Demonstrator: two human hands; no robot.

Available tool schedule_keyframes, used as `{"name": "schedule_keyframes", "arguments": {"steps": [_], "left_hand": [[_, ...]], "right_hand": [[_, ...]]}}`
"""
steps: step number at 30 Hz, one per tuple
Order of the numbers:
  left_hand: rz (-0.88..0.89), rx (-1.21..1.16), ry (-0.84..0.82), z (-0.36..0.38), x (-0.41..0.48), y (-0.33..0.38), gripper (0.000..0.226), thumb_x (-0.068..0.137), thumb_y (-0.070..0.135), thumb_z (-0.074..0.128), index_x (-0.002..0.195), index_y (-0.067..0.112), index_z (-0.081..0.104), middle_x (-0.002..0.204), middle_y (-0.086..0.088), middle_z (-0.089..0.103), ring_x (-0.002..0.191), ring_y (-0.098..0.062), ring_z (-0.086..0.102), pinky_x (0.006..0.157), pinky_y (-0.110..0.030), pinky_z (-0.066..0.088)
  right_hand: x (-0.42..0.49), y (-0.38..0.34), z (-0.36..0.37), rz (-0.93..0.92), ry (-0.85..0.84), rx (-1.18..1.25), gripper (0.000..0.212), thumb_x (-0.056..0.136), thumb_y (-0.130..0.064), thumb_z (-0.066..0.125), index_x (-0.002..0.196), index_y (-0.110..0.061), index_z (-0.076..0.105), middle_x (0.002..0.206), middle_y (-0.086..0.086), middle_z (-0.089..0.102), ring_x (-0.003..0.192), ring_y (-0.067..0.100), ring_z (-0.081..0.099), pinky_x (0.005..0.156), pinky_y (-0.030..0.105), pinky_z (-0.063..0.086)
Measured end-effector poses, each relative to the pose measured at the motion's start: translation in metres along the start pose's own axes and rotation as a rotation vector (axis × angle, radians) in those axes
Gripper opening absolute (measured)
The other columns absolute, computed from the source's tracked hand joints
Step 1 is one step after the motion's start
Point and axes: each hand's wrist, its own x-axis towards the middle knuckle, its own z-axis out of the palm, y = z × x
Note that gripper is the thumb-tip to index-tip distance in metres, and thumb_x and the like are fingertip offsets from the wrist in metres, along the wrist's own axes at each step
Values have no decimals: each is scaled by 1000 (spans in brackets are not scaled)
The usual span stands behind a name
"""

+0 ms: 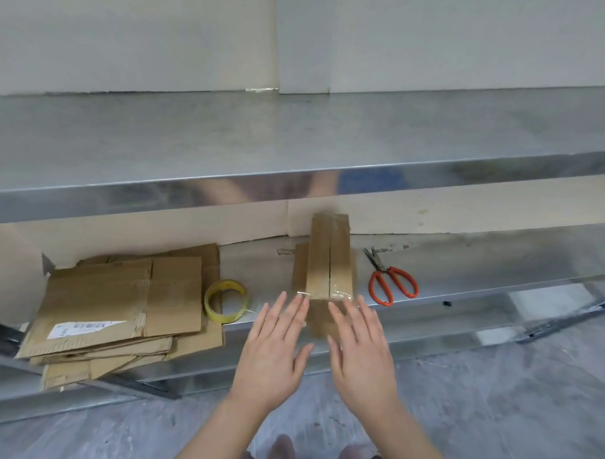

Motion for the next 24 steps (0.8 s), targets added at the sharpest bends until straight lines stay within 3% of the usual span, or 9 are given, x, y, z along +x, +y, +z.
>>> {"name": "schedule_keyframes", "arguments": {"steps": [5,7,10,13,17,20,24], "left_hand": [[-145,-101,-22,10,23,27,61,101,51,24,155,24,10,160,13,11,148,-7,-5,119,-30,-7],[-219,-297,5,17,26,34,60,101,47,30,154,27,12,159,14,13,146,-1,0,118,-26,1],[-423,-734,90,19,33,42,57,99,34,49,150,23,27,154,11,29,135,6,24,111,-16,19],[-566,-902,60,22,42,40,55,97,29,55,147,25,35,149,7,39,132,-3,37,108,-21,29],[-478,-740,-16,27,46,34,57,95,39,55,147,27,36,143,10,46,130,-6,43,103,-21,34],[-388,-632,16,24,56,25,56,91,40,62,141,29,40,125,11,54,112,-4,53,93,-20,43],[-253,-369,-37,17,79,12,46,90,35,63,133,27,51,102,6,52,91,-15,59,77,-27,46]], "right_hand": [[8,29,1,166,-129,121,49,102,-35,40,151,-27,33,155,-8,33,148,13,16,119,25,11],[11,32,2,193,-138,259,47,102,-33,42,148,-30,35,150,-12,40,144,8,25,116,20,19],[16,31,5,242,-106,498,39,98,-24,50,136,-33,46,134,-21,52,126,-3,42,108,24,38],[23,39,8,331,-57,623,30,94,-20,59,122,-31,56,117,-22,59,111,-2,55,97,31,48],[36,51,10,329,-56,583,24,86,-24,70,107,-30,59,101,-21,61,97,-1,58,85,30,53],[47,55,12,290,-56,520,20,86,-21,70,98,-28,57,93,-17,58,87,1,58,77,32,54],[53,56,16,241,-54,463,19,88,-20,68,100,-25,55,92,-16,51,83,0,53,73,31,54]]}}
